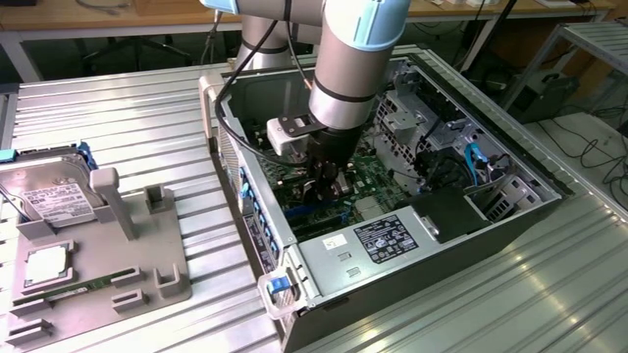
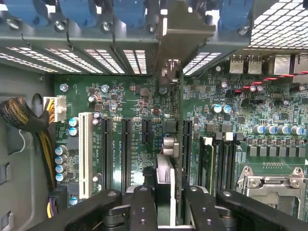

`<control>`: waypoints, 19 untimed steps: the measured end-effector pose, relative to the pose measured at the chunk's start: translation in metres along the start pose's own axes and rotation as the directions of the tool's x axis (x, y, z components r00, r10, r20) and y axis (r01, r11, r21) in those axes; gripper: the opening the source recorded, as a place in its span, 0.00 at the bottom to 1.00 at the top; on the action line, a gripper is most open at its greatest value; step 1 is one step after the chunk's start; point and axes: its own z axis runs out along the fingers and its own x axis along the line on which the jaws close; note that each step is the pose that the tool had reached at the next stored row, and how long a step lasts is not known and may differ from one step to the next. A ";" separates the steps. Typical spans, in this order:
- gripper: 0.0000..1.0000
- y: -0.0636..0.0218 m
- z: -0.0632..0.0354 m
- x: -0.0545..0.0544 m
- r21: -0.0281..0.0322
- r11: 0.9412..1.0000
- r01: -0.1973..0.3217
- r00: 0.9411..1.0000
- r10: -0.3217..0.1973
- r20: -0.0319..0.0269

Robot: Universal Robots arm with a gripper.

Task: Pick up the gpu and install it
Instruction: 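Insert the gpu into the slot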

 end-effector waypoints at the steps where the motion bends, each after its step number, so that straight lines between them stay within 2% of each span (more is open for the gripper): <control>1: 0.28 0.0000 0.0000 0.000 0.000 1.000 0.000 1.000 0.000 0.000; 9: 0.28 0.0000 0.0000 0.000 0.000 1.000 0.000 1.000 0.000 0.000; 13: 0.28 0.0000 0.0001 0.000 0.000 1.000 0.000 1.000 0.000 -0.003; 17: 0.28 0.0000 0.0001 0.000 0.000 1.000 0.000 1.000 0.000 -0.013; 19: 0.28 0.0000 0.0001 0.000 0.000 1.000 0.000 1.000 0.000 -0.013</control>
